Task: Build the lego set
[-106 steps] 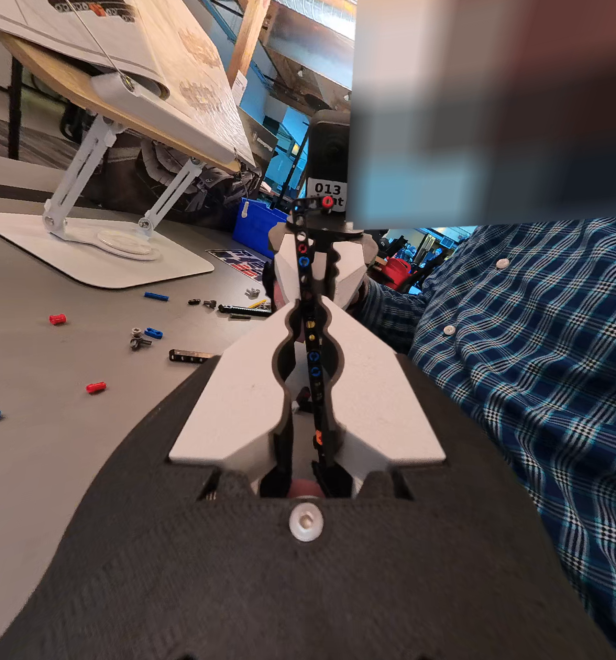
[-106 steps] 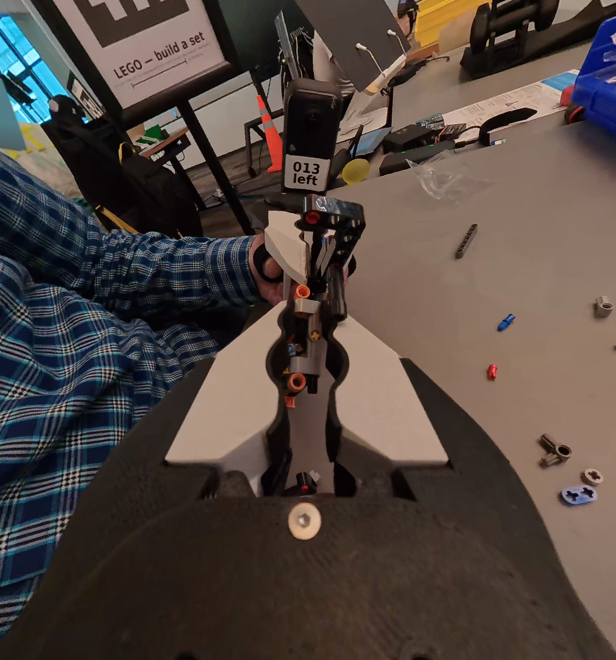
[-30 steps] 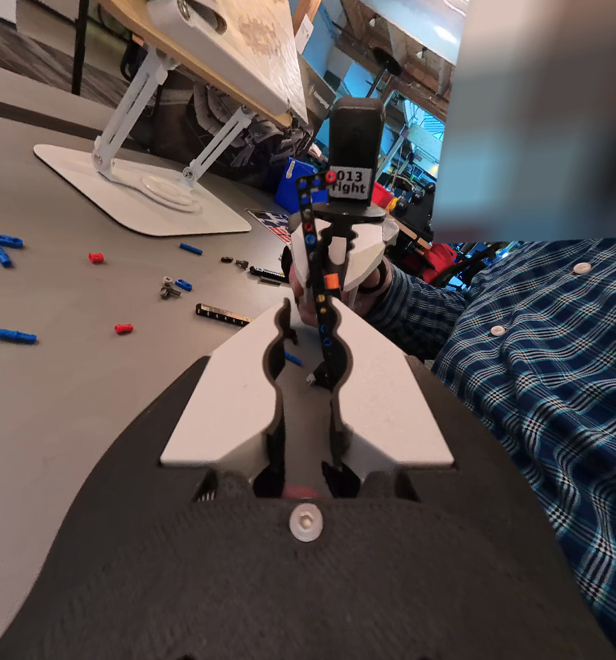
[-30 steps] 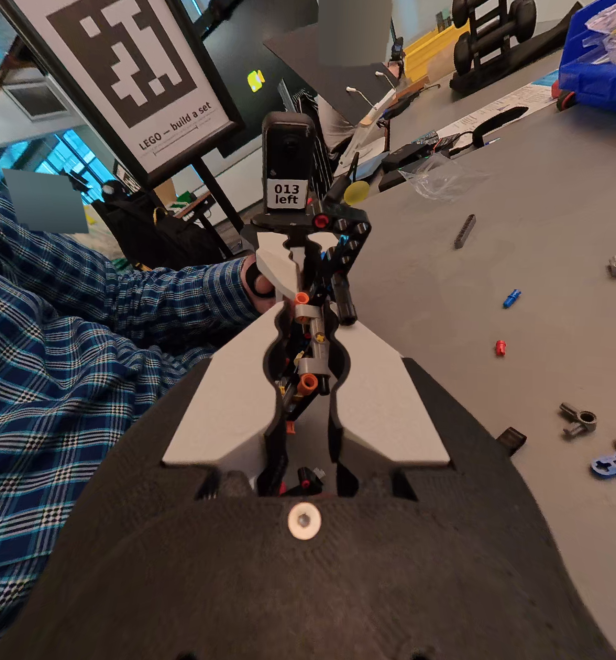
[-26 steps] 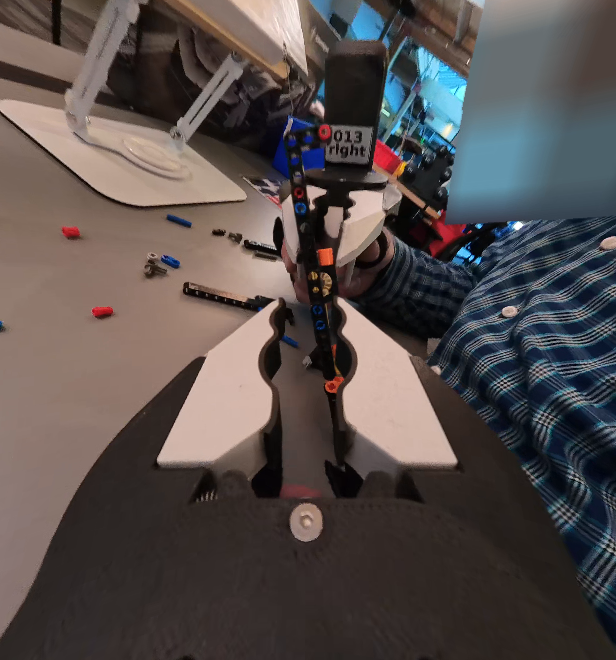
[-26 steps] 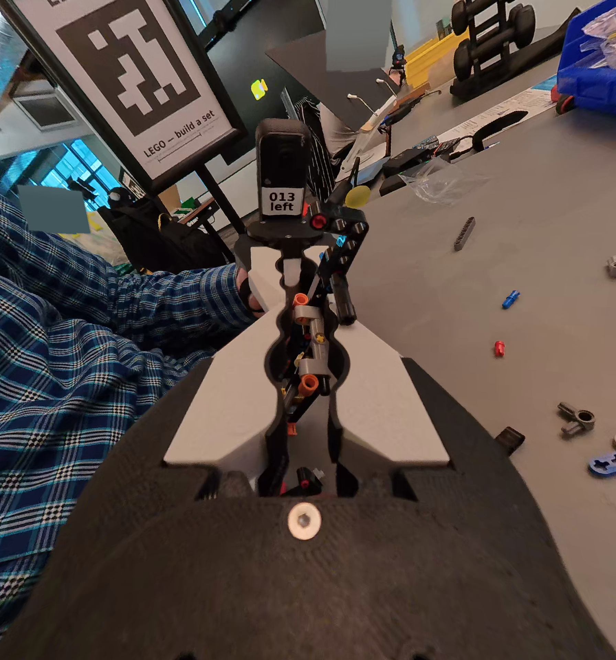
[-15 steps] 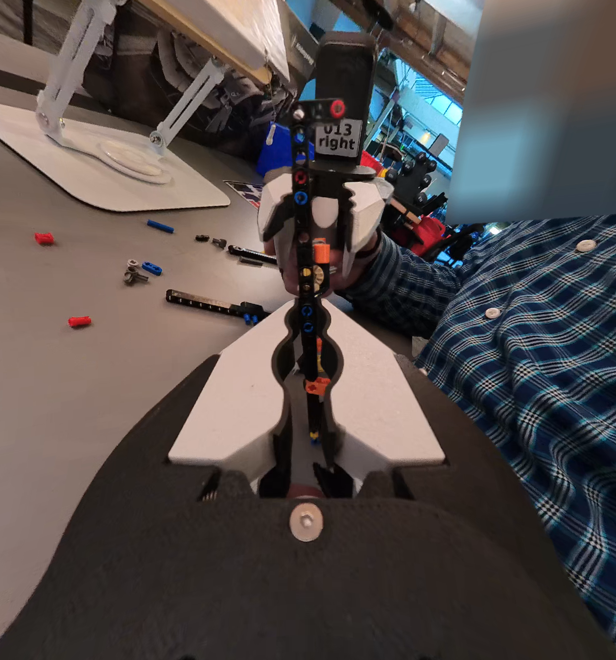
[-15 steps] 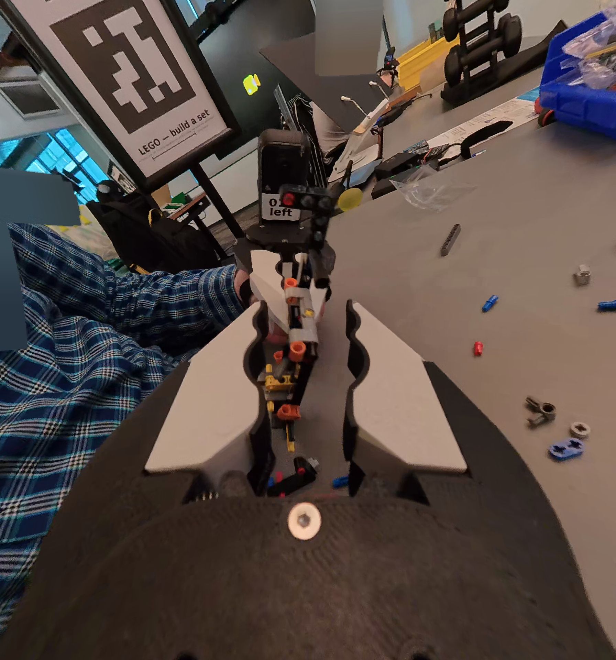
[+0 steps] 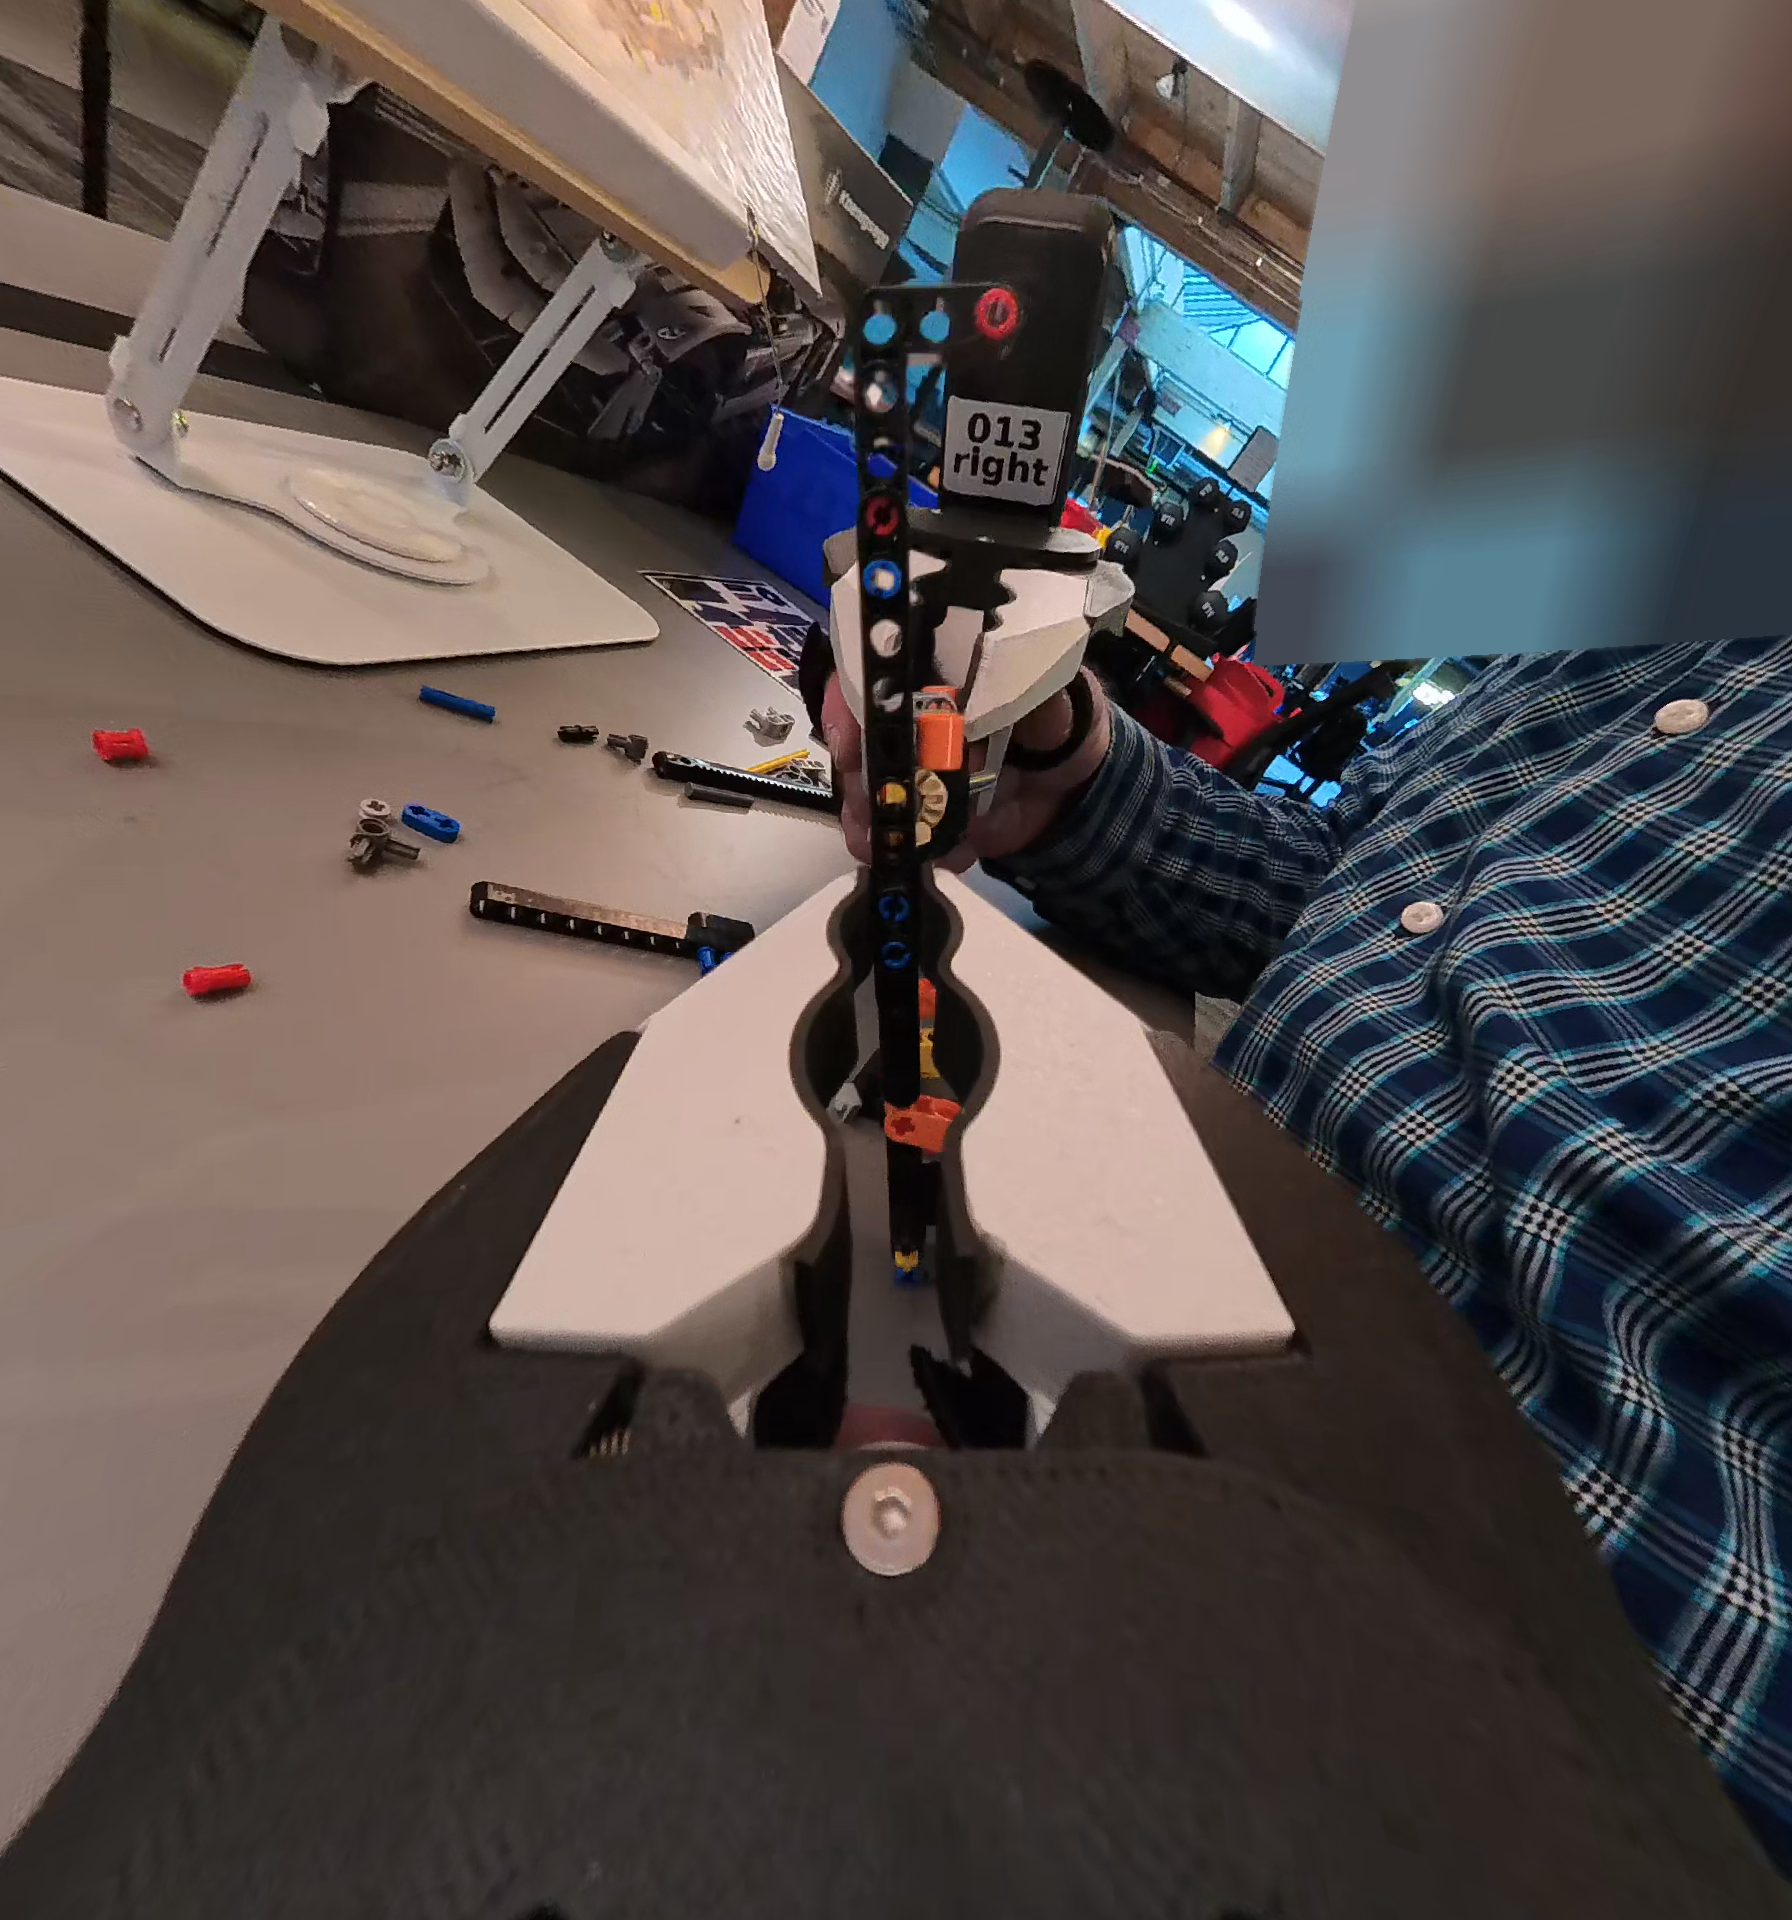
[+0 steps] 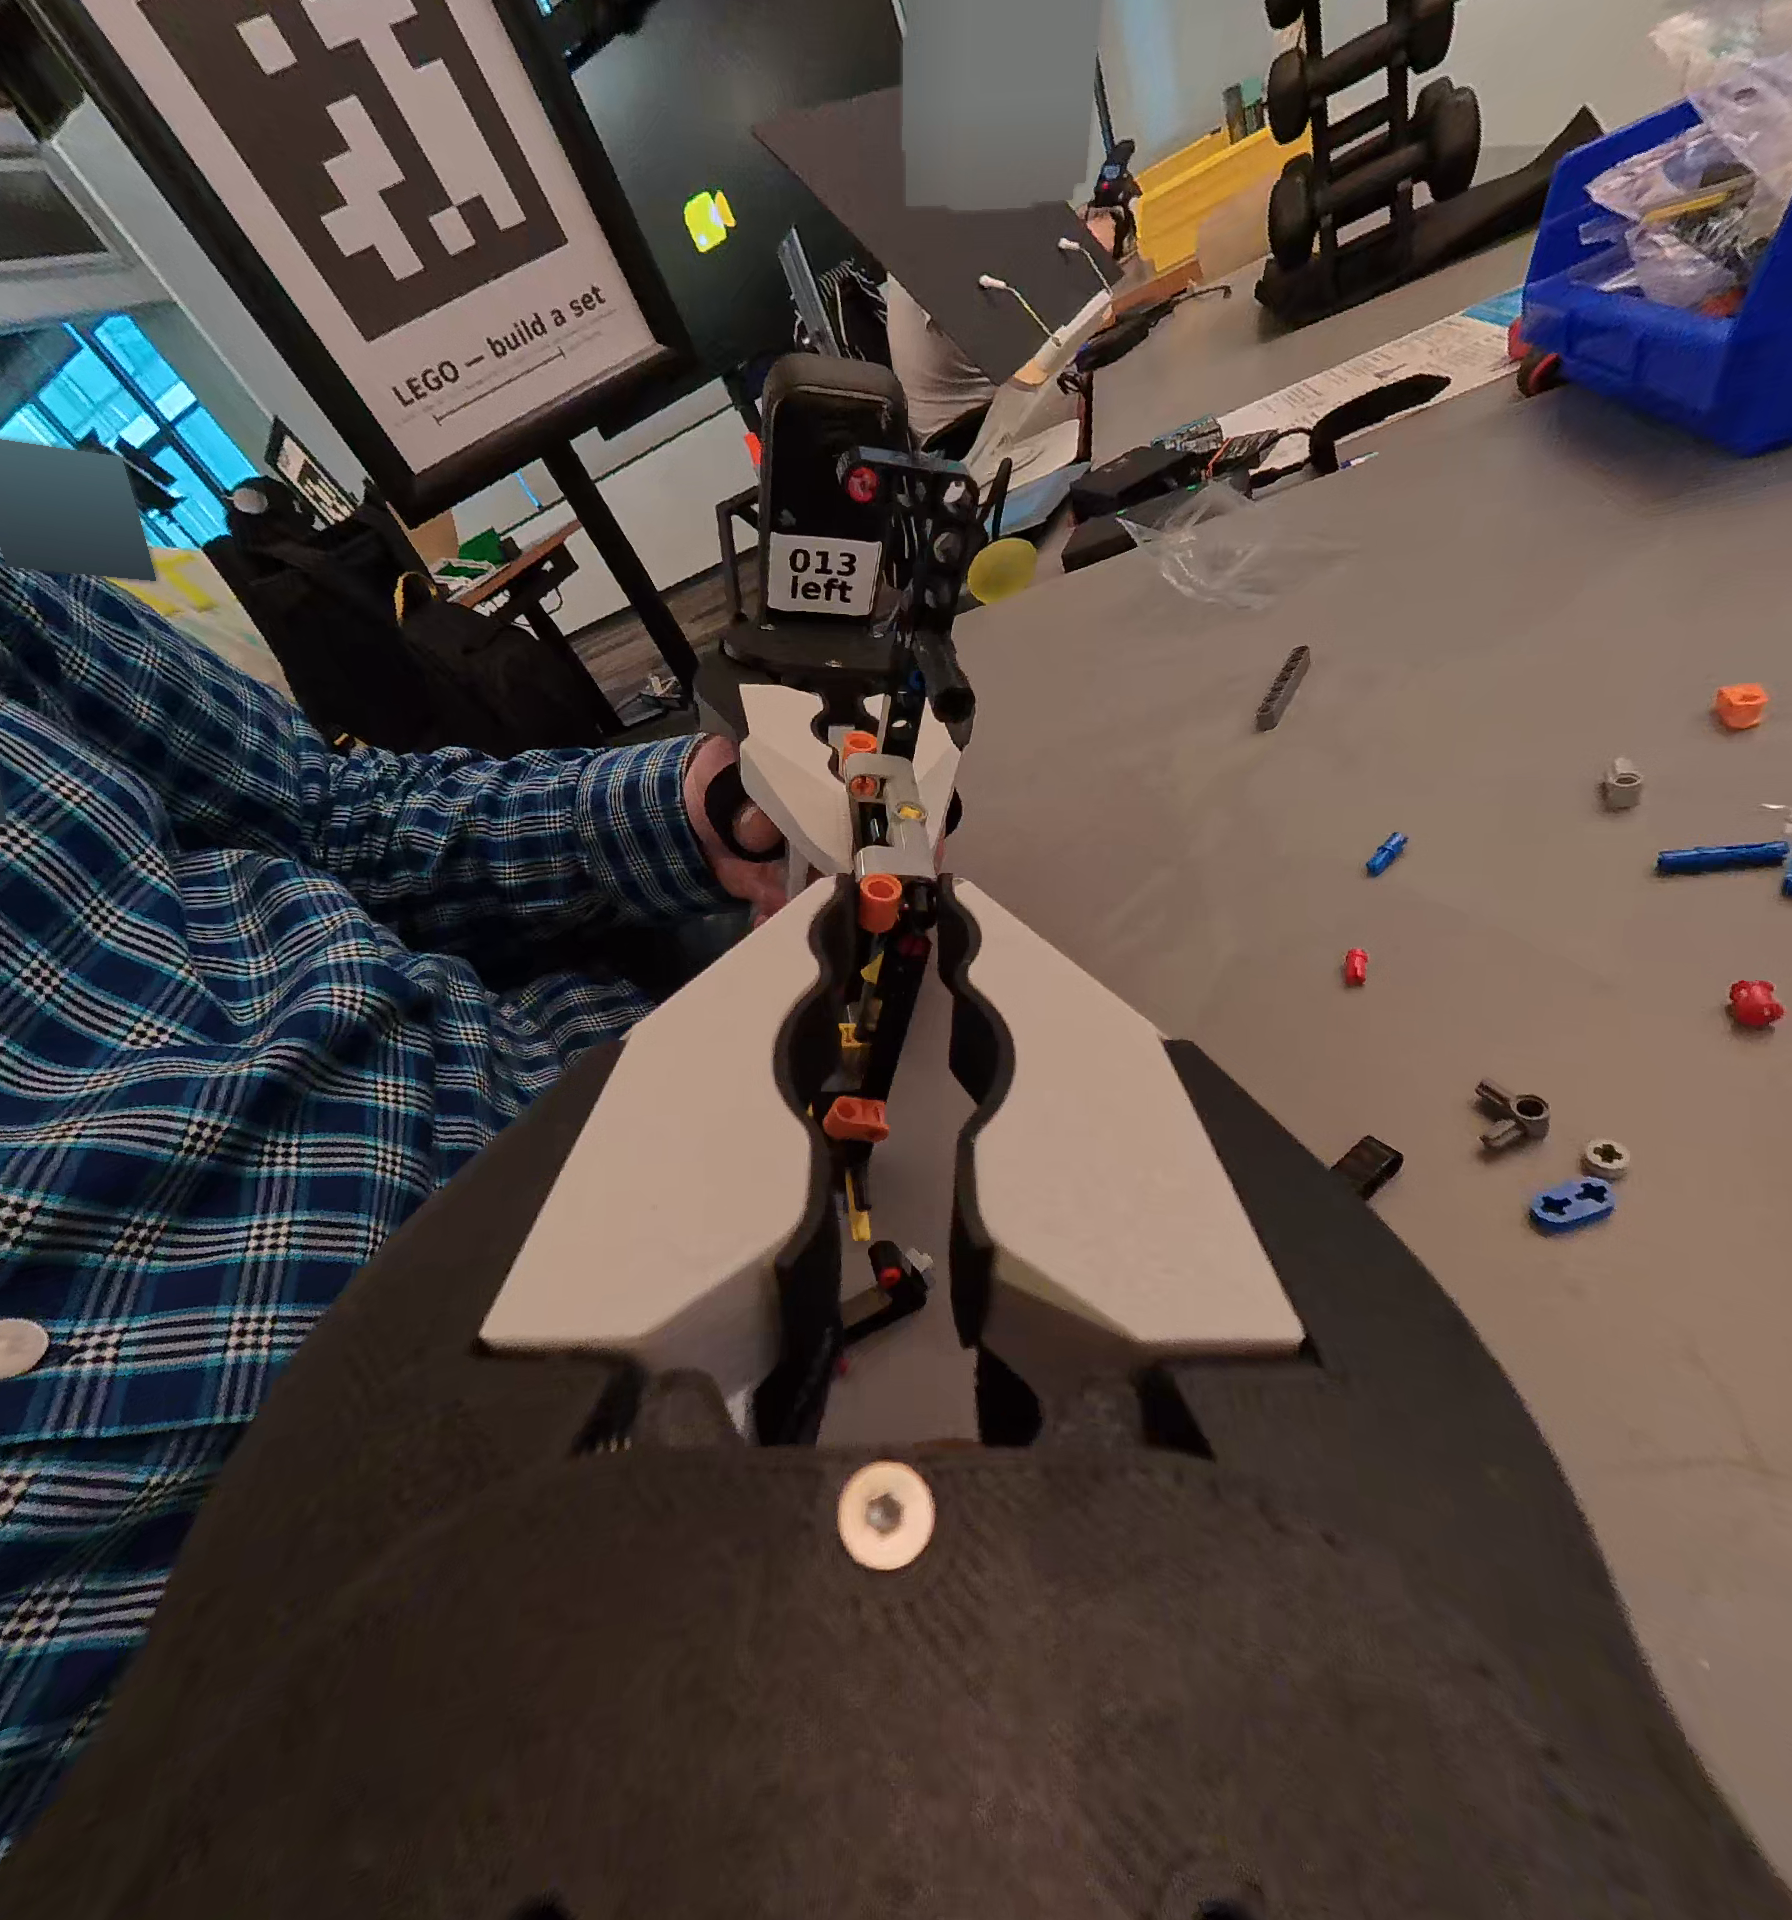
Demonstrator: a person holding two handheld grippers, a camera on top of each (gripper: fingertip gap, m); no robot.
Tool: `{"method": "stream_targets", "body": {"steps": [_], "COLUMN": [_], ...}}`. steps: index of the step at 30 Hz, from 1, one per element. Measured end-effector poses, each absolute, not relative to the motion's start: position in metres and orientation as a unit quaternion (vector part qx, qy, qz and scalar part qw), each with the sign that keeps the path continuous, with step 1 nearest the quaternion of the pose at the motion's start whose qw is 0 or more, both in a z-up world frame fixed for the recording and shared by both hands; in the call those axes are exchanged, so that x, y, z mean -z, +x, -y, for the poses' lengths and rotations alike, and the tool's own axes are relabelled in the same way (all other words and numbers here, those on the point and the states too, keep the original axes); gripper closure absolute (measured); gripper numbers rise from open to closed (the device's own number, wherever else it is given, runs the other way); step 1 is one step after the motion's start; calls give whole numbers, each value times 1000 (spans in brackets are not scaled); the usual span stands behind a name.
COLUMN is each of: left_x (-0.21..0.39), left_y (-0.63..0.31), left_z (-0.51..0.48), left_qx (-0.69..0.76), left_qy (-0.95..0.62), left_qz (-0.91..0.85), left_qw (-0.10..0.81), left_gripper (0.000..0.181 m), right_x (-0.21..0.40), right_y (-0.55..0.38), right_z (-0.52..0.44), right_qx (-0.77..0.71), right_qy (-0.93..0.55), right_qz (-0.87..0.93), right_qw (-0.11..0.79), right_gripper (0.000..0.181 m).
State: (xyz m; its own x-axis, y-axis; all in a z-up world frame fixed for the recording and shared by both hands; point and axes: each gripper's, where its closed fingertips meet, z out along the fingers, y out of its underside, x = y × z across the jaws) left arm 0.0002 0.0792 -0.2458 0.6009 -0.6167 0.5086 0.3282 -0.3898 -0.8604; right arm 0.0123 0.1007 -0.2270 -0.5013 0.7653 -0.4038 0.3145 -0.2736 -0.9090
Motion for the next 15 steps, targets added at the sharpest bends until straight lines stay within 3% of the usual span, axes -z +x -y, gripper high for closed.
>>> {"method": "stream_targets", "body": {"steps": [11, 15], "left_x": [251, 250], "left_y": [6, -8], "left_z": [-78, -83], "left_qx": [407, 363], "left_qy": [-731, -742], "left_qz": [-126, -103], "left_qw": [534, 554], "left_gripper": [176, 163], "right_x": [224, 221], "right_y": [12, 8], "right_z": [-98, -99], "right_qx": [-643, -637], "right_qy": [-464, -469], "right_qz": [586, 580], "right_qw": [167, 194], "right_gripper": [169, 169]}}
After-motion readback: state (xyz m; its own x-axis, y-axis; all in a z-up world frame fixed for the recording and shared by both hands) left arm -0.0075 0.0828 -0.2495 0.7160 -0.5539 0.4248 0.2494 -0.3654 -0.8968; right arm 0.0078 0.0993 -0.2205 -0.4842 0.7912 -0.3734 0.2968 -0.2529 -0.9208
